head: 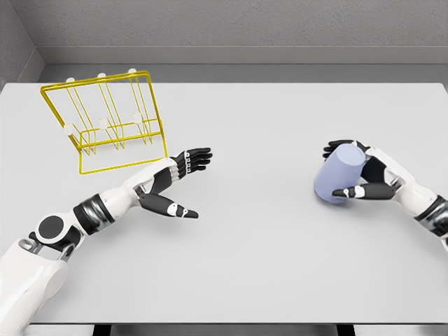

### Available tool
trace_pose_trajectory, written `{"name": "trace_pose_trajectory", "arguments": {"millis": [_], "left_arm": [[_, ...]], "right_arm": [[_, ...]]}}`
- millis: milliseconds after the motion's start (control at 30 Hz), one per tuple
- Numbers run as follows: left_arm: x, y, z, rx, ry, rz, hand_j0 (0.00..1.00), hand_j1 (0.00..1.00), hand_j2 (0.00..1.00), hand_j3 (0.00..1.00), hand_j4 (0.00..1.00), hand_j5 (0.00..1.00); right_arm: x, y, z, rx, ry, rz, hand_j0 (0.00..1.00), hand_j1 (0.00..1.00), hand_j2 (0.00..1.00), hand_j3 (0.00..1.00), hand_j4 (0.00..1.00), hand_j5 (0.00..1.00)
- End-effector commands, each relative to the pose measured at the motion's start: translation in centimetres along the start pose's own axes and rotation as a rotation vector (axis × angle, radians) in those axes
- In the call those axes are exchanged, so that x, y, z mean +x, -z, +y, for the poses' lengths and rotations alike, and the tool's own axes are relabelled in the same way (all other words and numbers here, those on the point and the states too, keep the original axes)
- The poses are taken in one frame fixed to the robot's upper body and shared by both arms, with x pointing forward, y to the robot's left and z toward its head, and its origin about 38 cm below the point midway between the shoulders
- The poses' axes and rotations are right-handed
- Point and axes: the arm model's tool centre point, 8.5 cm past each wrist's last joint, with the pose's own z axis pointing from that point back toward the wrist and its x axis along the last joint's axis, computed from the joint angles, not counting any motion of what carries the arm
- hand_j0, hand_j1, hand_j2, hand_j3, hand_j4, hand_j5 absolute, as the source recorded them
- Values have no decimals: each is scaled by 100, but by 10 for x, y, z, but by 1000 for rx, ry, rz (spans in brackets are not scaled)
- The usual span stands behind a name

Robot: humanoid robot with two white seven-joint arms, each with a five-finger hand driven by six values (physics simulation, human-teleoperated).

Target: Place the cup on the cup holder with both arms

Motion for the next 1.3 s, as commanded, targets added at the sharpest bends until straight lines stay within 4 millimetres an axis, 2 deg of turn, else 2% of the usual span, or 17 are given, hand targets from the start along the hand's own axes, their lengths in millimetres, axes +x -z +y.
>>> {"name": "trace_pose_trajectory", "arguments": {"millis": [0,233,500,867,1000,1267], "left_arm": [[1,0,1,1,-4,-5,100,100,100,100,100,100],[0,0,0,1,-5,-2,100,100,100,100,100,100],[3,-3,6,18,-1,-6,100,100,100,100,100,100],[-10,2,2,29,-22,13,100,100,100,100,100,100],[-16,2,-1,33,-41,16,100,100,100,100,100,100],[-15,2,0,33,-38,12,100,100,100,100,100,100]], "right_arm": [[1,2,1,0,5,-9,75,75,75,75,75,75],[3,27,11,22,25,-61,74,74,74,74,74,74],[-3,54,35,66,42,-97,74,74,74,74,74,74],[0,82,56,111,51,-147,74,74,74,74,74,74],[-4,94,71,141,45,-153,74,74,74,74,74,74],[-5,116,95,187,60,-178,74,74,74,74,74,74]]}}
